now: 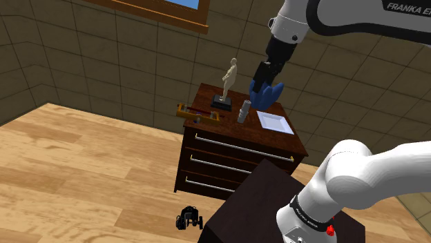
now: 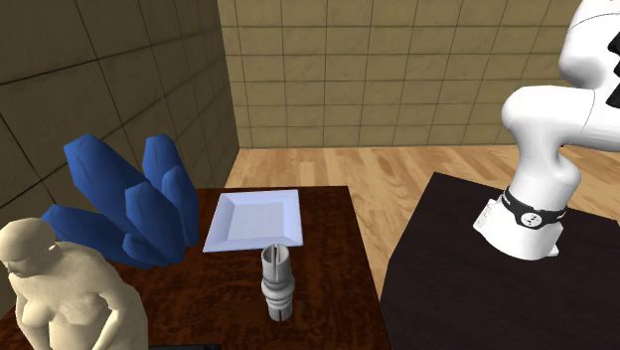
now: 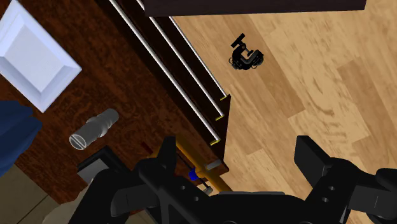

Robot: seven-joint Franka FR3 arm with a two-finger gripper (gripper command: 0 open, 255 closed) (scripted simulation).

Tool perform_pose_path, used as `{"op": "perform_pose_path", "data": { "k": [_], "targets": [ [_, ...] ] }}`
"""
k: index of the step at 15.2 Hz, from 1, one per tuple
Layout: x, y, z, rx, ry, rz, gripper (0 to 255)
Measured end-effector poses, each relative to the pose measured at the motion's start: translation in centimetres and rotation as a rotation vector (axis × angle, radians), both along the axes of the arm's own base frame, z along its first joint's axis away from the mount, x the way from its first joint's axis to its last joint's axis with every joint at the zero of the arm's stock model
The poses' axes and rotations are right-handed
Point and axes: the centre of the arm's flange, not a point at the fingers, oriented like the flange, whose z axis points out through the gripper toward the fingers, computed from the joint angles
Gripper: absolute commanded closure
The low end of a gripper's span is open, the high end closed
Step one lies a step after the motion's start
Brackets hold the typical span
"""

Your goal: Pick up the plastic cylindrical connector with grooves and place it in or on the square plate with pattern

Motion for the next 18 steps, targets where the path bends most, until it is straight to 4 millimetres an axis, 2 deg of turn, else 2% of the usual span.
{"op": "perform_pose_path", "data": {
  "k": [2, 8, 18],
  "targets": [
    [0.3, -0.5, -0.3, 0.002, 0.001, 0.002, 0],
    [3.0, -7.1, -3.1, 0.023, 0.019, 0.023, 0],
    [8.5, -17.8, -9.5, 0.060, 0.049, 0.064, 0]
  ]
}}
